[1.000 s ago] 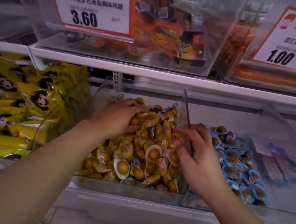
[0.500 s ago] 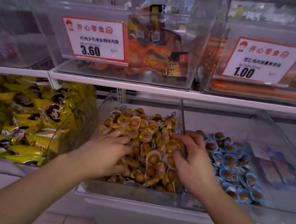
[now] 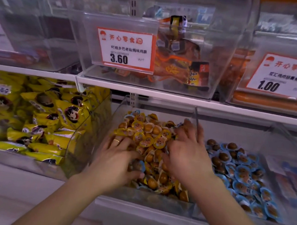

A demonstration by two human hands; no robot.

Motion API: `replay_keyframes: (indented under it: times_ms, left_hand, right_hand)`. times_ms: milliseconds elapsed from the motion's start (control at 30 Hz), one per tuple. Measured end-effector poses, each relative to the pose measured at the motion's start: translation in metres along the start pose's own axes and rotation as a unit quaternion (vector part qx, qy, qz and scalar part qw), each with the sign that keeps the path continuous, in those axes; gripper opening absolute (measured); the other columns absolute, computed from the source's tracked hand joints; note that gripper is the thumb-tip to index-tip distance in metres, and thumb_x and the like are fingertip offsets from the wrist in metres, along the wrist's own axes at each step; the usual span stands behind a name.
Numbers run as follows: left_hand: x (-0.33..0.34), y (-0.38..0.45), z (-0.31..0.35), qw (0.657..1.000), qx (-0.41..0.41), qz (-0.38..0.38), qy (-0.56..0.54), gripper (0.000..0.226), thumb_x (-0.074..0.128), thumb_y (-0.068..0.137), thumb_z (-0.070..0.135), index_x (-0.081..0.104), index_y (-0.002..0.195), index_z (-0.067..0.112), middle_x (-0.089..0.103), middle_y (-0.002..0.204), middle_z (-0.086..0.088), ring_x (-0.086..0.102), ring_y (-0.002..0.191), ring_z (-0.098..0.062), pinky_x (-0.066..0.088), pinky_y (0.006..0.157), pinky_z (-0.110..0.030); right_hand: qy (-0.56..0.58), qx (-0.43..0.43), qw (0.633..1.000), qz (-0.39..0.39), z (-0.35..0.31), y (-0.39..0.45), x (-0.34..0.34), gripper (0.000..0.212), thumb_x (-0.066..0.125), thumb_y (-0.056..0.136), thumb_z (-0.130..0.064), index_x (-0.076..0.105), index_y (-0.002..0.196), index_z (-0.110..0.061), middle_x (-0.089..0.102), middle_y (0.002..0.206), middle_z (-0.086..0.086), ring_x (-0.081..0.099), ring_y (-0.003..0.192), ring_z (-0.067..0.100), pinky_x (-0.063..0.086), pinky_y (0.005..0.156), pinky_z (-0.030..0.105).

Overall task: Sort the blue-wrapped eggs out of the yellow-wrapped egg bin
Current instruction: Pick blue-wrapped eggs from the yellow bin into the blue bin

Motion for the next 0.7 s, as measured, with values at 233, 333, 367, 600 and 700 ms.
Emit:
replay_keyframes:
  times_ms: [233,333,367,600,700]
  left_hand:
    - [-0.013,0.003,-0.005,0.981,-0.005,0.147,-0.126,0.037,0.072,0.071,0.061,0.054,0.087,0.033,0.062,0.094,0.017,0.054,0.103,-0.010,0.034,0.100,-0.032]
    - [-0.018,-0.002,-0.008,0.955,-0.042,0.194,-0.220,0.034,0.072,0.075,0.059,0.054,0.090,0.034,0.059,0.081,0.020,0.048,0.093,-0.003,0.040,0.079,-0.022]
    - [-0.019,-0.002,-0.010,0.945,-0.054,0.197,-0.255,0.032,0.071,0.077,0.058,0.055,0.092,0.035,0.057,0.081,0.023,0.047,0.091,0.000,0.038,0.073,-0.016]
    - [-0.022,0.001,-0.015,0.881,-0.096,0.199,-0.419,0.007,0.062,0.092,0.043,0.061,0.099,0.040,0.065,0.093,0.021,0.062,0.089,0.002,0.053,0.076,-0.026]
    - [-0.015,0.003,-0.012,0.769,-0.196,0.190,-0.577,0.009,0.058,0.096,0.032,0.063,0.091,0.038,0.068,0.085,0.007,0.069,0.067,-0.012,0.059,0.066,-0.042]
  right_hand:
    - [-0.067,0.034,0.994,-0.083,0.002,0.035,0.016,0.058,0.050,0.090,-0.065,0.063,0.128,-0.022,0.037,0.154,0.008,0.009,0.148,0.037,0.004,0.116,0.066]
    - [-0.042,0.055,0.995,-0.067,0.002,0.043,0.019,0.040,0.060,0.090,-0.046,0.066,0.121,-0.021,0.050,0.141,0.004,0.022,0.143,0.031,0.006,0.116,0.067]
    - [-0.030,0.061,0.996,-0.057,0.004,0.043,0.019,0.034,0.060,0.090,-0.035,0.066,0.120,-0.020,0.052,0.138,0.003,0.024,0.142,0.030,0.006,0.117,0.066]
    - [0.020,0.033,0.999,-0.011,0.001,0.024,0.001,0.034,0.061,0.087,-0.036,0.073,0.114,-0.019,0.052,0.140,-0.001,0.027,0.139,0.027,0.017,0.119,0.045]
    - [0.178,-0.003,0.973,0.144,0.002,0.005,-0.034,0.012,0.071,0.078,-0.036,0.072,0.071,-0.026,0.063,0.117,-0.005,0.047,0.120,0.023,0.040,0.099,0.038]
Point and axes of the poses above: each hand's wrist, its own y-axis towards the middle knuckle, its own x-axis out of the palm, z = x × y, the point moved 5 cm from there along y, towards the middle knuckle
